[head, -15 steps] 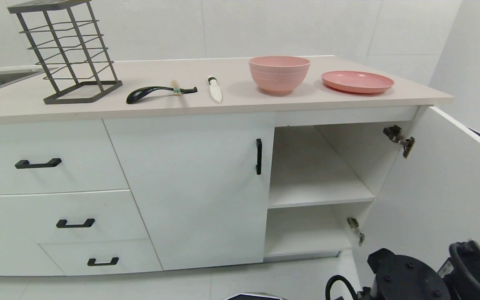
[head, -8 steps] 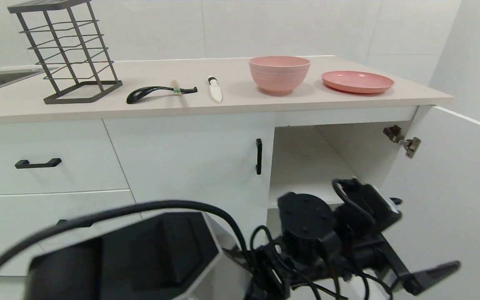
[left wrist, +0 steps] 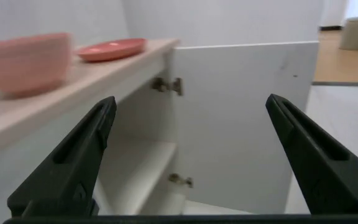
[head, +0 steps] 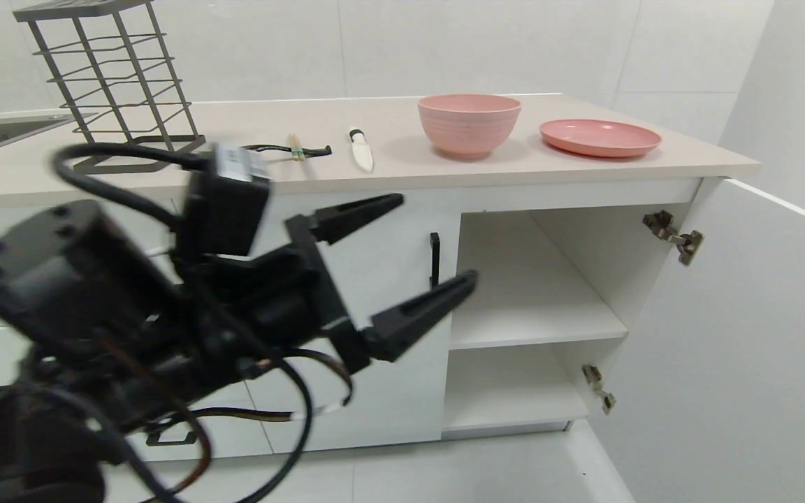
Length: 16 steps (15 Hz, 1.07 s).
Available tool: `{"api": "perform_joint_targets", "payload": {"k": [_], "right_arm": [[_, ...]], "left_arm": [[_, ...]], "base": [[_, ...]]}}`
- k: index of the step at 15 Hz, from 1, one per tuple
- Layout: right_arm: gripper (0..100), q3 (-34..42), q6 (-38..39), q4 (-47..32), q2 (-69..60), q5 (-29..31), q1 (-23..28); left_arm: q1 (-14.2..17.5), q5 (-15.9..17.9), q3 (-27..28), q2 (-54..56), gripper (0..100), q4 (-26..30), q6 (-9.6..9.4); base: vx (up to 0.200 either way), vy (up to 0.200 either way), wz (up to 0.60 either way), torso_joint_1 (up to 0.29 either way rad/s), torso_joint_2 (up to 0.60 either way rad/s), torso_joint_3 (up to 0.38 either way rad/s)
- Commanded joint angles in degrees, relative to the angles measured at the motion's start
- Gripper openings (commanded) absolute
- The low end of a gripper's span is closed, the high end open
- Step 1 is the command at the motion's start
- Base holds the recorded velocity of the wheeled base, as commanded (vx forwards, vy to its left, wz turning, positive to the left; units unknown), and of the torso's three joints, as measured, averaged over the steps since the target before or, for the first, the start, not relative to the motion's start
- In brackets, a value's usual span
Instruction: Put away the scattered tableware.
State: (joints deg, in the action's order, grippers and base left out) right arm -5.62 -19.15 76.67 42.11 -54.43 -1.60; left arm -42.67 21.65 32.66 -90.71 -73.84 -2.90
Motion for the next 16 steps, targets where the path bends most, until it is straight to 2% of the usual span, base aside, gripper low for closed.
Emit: {"api": "perform_joint_targets", "payload": {"k": [1,3,6,8,11,12,13,14,15,16], "right_arm": [[100,2.3,0.0,-2.0,-2.1,0.0,0.5],[100,4.3,0.0,-8.5,-6.7,0.5,0.5],[100,4.5,0.1,-24.8,-18.0,2.6,0.1],[100,3.4,0.0,-42.9,-29.4,3.1,0.2],[100,0.2,0.0,-65.7,-42.0,5.6,1.5],[100,0.3,0.8,-66.0,-42.1,8.5,1.7],[100,0.5,1.7,-66.3,-42.1,12.2,1.7],[100,1.0,3.8,-66.5,-42.1,17.0,1.7],[100,3.4,7.2,-68.2,-42.1,25.9,1.7],[100,5.6,9.4,-69.0,-42.1,31.8,1.7]], "left_arm": [[12.4,0.1,-16.0,24.0,100,1.6,-0.61],[16.0,0.1,-21.8,33.8,100,4.3,-0.26],[22.8,0.5,-26.7,50.1,100,15.1,-0.17],[27.8,0.7,-27.0,65.0,100,29.5,1.14],[34.8,0.7,-25.5,82.1,100,49.5,6.33],[36.5,0.1,-26.0,85.2,100,53.8,7.03],[36.9,-0.6,-26.5,85.4,100,55.0,6.59],[37.7,-2.7,-27.8,85.3,100,55.4,6.94],[41.4,-5.6,-32.0,86.0,100,58.0,6.59],[43.5,-6.0,-32.6,88.9,100,66.7,6.07]], "base": [[0.0,0.0,0.0,0.0,0.0,0.0],[0.0,0.0,0.0,0.0,0.0,0.0],[0.0,0.0,0.0,0.0,0.0,0.0],[0.0,0.0,0.0,0.0,0.0,0.0],[0.0,0.0,0.0,0.0,0.0,0.0],[0.0,0.0,0.0,0.0,0.0,0.0],[0.0,0.0,0.0,0.0,0.0,0.0],[0.0,0.0,0.0,0.0,0.0,0.0],[0.0,0.0,0.0,0.0,0.0,0.0],[0.0,0.0,0.0,0.0,0.0,0.0]]}}
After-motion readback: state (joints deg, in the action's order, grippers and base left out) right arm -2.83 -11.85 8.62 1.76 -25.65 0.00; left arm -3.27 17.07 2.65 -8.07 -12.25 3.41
